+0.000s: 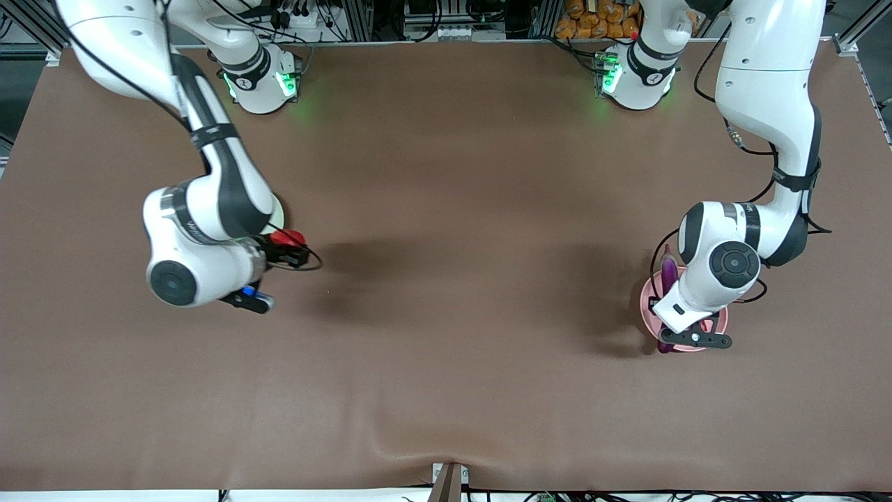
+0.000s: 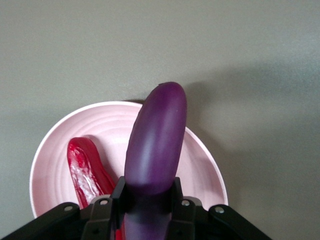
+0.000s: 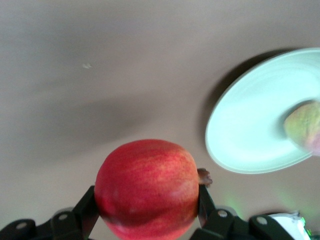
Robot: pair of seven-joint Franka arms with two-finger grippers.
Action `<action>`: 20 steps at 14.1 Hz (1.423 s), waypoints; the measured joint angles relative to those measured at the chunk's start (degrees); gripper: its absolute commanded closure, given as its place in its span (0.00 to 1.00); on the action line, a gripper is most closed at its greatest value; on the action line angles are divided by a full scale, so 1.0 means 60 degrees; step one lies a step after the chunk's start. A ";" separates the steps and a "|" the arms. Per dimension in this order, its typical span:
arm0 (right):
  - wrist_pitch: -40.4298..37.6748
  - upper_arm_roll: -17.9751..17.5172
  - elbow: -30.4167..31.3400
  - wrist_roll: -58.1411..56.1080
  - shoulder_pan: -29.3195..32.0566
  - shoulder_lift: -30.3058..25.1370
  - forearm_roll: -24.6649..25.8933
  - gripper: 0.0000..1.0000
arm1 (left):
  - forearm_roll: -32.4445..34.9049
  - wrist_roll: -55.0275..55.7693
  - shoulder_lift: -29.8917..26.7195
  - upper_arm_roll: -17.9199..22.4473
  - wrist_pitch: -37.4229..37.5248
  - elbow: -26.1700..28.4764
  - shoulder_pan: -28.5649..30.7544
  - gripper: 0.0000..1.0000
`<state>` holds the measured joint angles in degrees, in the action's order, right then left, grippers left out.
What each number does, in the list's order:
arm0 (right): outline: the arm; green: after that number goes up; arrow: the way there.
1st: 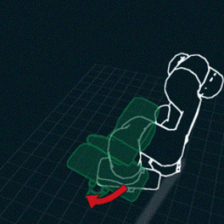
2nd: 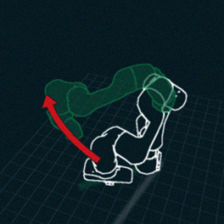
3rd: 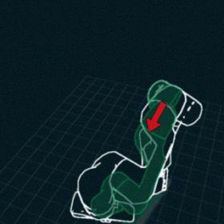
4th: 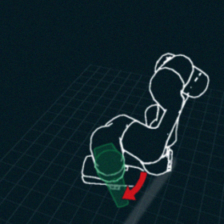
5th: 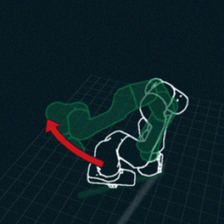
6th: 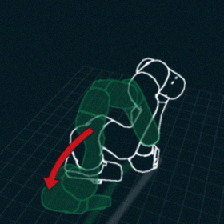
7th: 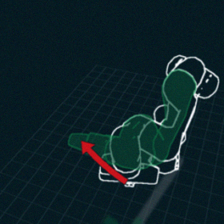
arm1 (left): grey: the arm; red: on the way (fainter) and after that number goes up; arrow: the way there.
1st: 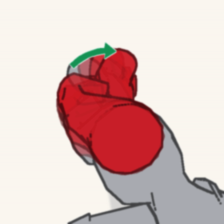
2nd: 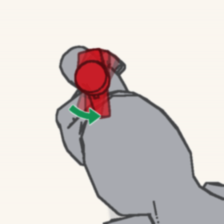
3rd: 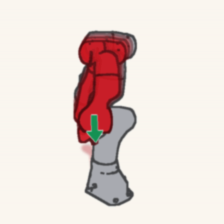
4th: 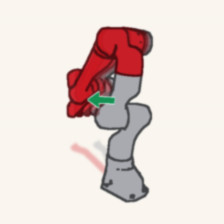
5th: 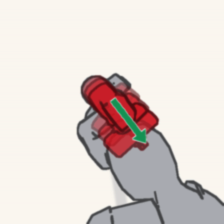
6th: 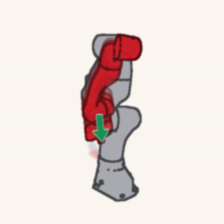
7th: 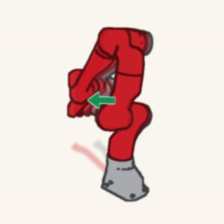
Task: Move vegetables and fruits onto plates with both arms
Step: 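Lower the eggplant onto the pink plate while the right gripper places the apple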
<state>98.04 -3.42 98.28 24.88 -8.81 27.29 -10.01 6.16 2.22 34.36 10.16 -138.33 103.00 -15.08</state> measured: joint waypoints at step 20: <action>-0.1623 -0.0175 -0.2012 -0.3945 0.2117 -0.0976 -0.0356 0.00 | 0.0000 -0.0001 -0.0581 -0.0146 0.0112 -0.0330 0.0037 0.00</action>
<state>88.30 -4.47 86.21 1.21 3.89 21.44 -12.14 6.17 2.21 30.87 9.29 -137.66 101.02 -14.86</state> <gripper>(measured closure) 0.000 0.000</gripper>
